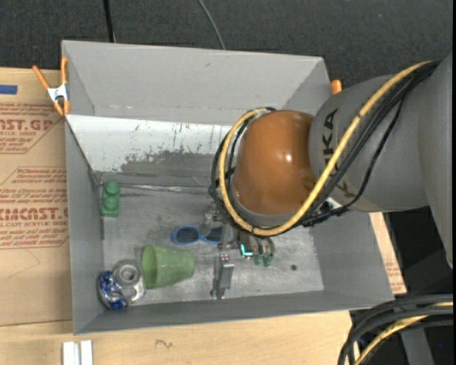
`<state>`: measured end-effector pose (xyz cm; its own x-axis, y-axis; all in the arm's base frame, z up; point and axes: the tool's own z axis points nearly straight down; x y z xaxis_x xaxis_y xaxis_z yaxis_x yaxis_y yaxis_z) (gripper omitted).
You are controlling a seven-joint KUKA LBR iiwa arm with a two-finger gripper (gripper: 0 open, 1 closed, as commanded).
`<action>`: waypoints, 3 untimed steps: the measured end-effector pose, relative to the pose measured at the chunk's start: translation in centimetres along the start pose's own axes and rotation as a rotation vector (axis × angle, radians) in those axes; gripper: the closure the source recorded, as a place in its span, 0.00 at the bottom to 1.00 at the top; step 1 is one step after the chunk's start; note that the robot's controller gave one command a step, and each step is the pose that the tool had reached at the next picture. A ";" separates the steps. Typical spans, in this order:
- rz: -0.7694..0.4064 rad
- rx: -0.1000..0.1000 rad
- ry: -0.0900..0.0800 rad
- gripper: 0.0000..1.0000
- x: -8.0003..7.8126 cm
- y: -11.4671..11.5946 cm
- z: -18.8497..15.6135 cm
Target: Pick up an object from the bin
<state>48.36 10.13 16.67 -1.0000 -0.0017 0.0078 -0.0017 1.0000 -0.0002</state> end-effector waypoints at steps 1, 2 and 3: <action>0.048 -0.003 -0.018 0.00 -9.2 -2.5 9.8; 0.376 -0.002 -0.008 0.00 -6.2 -1.9 6.6; 0.629 -0.002 -0.008 0.00 -6.3 -2.4 6.5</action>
Offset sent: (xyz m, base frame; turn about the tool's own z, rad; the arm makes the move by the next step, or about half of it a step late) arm 0.0880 -0.0253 -0.0967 0.0465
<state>54.61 7.75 10.10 -0.8096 0.5870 -0.0003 0.5870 0.8096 -0.0003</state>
